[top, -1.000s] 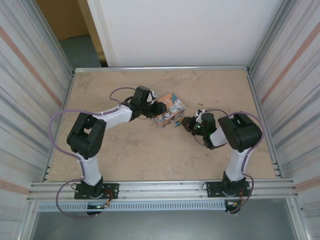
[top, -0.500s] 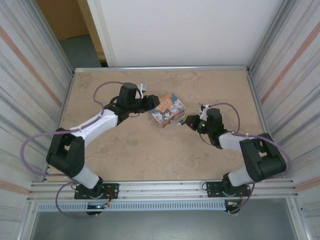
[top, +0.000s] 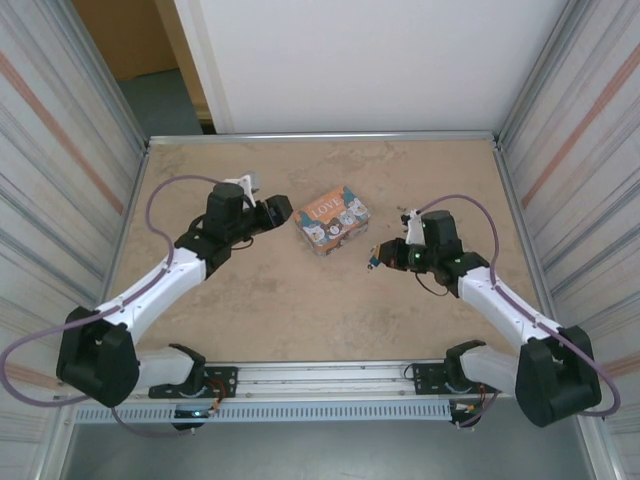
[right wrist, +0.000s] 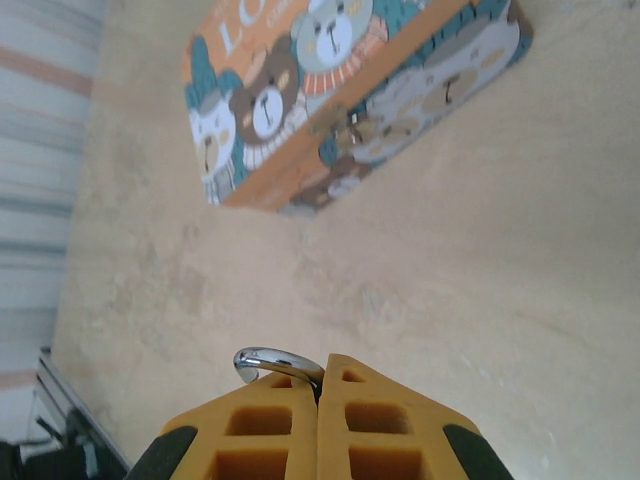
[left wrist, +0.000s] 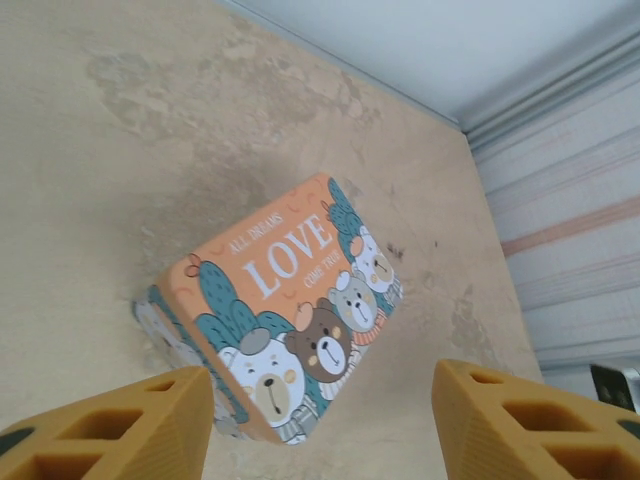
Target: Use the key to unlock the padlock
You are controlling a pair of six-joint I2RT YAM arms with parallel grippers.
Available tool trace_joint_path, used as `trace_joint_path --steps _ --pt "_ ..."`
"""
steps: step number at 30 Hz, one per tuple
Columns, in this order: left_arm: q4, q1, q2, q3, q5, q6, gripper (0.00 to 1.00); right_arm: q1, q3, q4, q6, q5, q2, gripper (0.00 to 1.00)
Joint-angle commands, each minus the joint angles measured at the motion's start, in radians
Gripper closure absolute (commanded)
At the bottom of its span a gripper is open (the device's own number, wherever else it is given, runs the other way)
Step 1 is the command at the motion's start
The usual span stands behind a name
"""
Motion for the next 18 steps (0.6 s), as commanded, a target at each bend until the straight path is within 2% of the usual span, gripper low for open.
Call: trace_joint_path --steps 1,8,18 --pt "0.022 0.014 -0.062 -0.038 -0.081 0.022 0.38 0.022 0.041 -0.241 -0.108 -0.022 -0.051 1.00" --pt "0.005 0.039 -0.132 -0.080 -0.117 0.016 0.36 0.093 0.073 -0.410 -0.151 0.019 -0.084 1.00" --pt "-0.005 0.045 -0.157 -0.089 -0.119 0.010 0.36 0.219 0.083 -0.437 -0.146 0.060 -0.026 1.00"
